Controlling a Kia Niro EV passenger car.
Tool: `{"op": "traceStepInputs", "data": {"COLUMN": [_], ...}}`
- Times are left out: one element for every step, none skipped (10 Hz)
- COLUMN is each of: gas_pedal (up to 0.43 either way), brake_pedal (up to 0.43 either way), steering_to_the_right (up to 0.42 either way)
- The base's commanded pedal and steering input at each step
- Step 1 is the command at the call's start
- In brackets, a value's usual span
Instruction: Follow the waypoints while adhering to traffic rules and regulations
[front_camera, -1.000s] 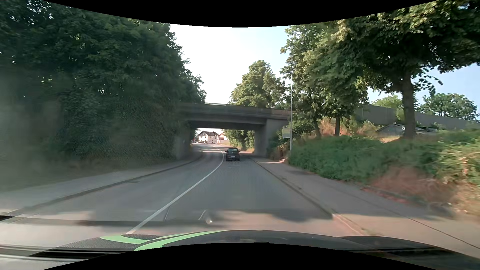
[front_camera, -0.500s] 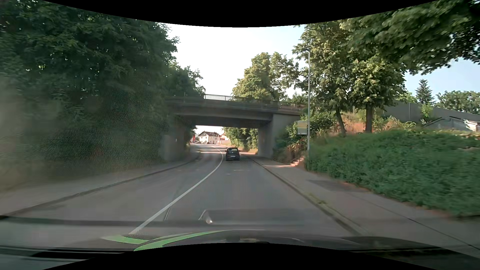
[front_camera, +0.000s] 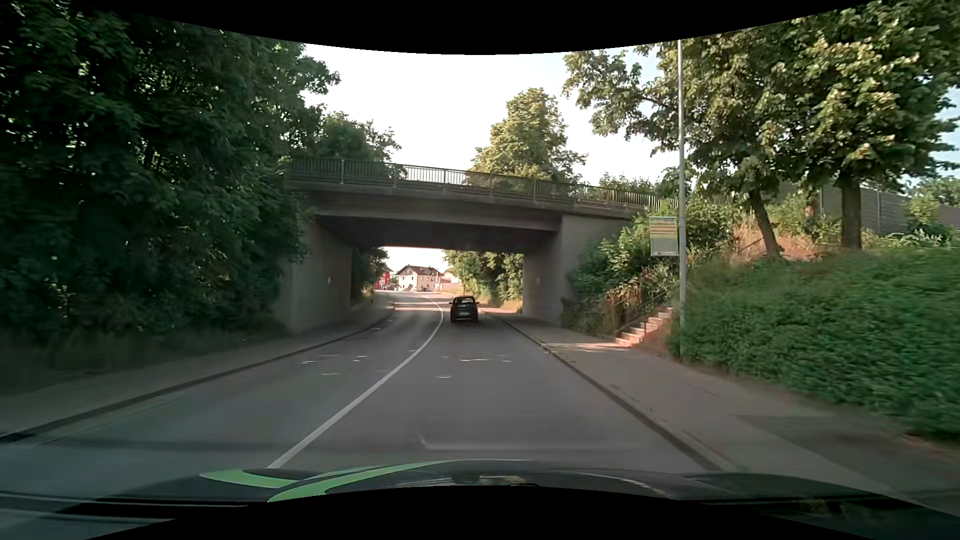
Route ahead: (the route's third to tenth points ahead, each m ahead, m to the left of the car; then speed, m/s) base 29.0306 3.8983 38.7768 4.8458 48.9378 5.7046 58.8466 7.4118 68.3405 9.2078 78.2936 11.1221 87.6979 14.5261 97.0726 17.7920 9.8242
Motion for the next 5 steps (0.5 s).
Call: {"op": "traceStepInputs", "data": {"gas_pedal": [0.047,0.047,0.047,0.047,0.047], "brake_pedal": [0.000,0.000,0.000,0.000,0.000], "steering_to_the_right": [-0.006,-0.007,-0.010,-0.012,-0.012]}}
